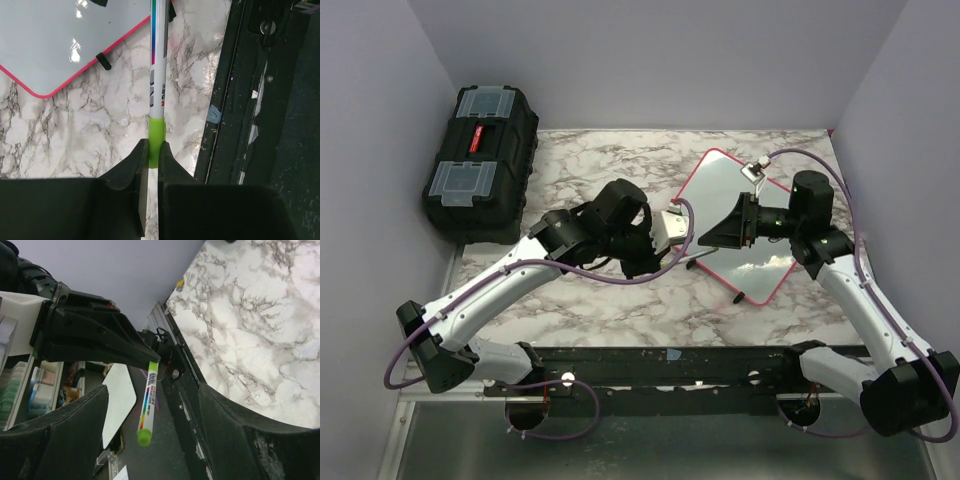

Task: Write a sentence on the whiteboard
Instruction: Pass from the left arm to the right

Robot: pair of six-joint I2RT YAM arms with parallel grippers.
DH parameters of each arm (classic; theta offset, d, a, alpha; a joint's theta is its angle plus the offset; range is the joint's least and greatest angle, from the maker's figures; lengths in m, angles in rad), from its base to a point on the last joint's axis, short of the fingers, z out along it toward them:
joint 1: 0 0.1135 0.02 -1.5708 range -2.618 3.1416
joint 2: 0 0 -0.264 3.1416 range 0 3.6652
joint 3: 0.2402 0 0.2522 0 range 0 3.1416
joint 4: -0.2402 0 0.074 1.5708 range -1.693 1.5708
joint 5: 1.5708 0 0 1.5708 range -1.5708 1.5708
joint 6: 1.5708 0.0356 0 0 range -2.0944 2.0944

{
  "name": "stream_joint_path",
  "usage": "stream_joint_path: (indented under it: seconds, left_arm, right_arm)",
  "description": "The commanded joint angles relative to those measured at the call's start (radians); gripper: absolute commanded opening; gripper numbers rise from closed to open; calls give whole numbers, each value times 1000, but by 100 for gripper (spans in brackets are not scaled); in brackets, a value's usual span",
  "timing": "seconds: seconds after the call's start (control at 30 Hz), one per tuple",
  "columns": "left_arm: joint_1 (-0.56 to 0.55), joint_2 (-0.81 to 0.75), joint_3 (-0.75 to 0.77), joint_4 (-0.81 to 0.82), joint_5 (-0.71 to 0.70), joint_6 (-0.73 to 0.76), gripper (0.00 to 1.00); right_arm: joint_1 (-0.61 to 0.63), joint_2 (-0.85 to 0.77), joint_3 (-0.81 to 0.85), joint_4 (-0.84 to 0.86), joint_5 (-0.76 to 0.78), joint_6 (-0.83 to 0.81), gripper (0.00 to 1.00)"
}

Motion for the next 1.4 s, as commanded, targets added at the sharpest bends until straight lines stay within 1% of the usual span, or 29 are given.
stream_joint_path:
  seconds: [0.0, 0.17, 0.3, 0.4, 0.53, 0.8, 0.97, 1.37]
  left_arm:
    - [-5, 25, -5, -16, 2, 31, 0]
    - [-7, 47, -5, -14, -9, 31, 0]
    - [-7, 58, -4, -16, -17, 31, 0]
    - [-7, 57, -5, -17, -20, 33, 0]
    - [-7, 48, -13, -12, -30, 34, 0]
    - [-7, 44, -22, 2, -59, 26, 0]
    - [-7, 50, -13, -1, -64, 28, 0]
    - [-7, 50, -15, -1, -68, 36, 0]
  right_arm:
    - [28, 25, 24, -92, 5, -77, 74]
    - [58, 32, 21, -100, 23, -82, 71]
    - [114, 57, 18, -111, 61, -91, 65]
    - [149, 74, 20, -121, 84, -104, 63]
    - [160, 89, 33, -128, 97, -103, 60]
    - [178, 105, 42, -171, 113, -124, 48]
    - [188, 122, 43, -197, 111, -144, 44]
    - [224, 145, 40, -175, 133, -136, 41]
